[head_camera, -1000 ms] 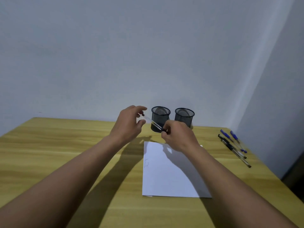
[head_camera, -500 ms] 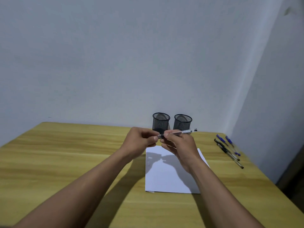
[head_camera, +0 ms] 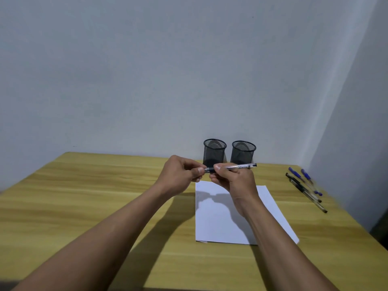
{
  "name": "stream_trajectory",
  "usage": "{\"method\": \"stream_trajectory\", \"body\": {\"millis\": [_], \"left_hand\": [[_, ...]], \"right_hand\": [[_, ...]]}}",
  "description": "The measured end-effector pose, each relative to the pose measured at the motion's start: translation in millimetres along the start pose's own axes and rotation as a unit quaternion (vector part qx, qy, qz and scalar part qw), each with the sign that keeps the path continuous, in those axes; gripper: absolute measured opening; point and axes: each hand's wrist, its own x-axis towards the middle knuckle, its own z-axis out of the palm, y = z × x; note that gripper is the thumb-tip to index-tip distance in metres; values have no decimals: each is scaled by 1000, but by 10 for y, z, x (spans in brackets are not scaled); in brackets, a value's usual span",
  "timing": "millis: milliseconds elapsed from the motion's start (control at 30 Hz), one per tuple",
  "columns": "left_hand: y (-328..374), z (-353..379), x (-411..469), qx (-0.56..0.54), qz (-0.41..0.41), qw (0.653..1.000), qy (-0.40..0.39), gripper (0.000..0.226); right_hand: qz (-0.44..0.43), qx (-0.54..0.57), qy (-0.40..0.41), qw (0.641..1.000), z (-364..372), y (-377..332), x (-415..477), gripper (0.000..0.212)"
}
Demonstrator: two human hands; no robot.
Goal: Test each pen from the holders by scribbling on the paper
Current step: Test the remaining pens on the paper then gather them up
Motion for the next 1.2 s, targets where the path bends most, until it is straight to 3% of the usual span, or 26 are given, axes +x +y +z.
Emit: {"method": "stream_trajectory", "body": {"millis": [200,333,533,633,833,1000,1100,1200], "left_hand": [[-37,-32,-9,25,5,999,21,9],[-43,-20,-35,99,45,992,64,8],[-90,-88,-29,-2,-22,1000,13,10],[-89,-77,-8,74,22,996,35,10],[-90,-48,-27,106,52,991,57,8],[-244,-346,30,5,-40,997,58,13],[-302,-318,33,69,-39,996,51,6],[-370,-146,87,125,-55,986,92,7]], "right_hand": [[6,15,3,1000,47,43,27,4],[23,45,10,999,85,82,37,5],[-5,-12,3,1000,89,112,40,6],[20,23,17,999,107,131,38,5],[18,26,18,999,148,139,43,5],[-7,12,43,999,-49,95,97,6],[5,-12,30,999,-99,154,67,8],[14,-29,31,999,-54,235,17,8]]}}
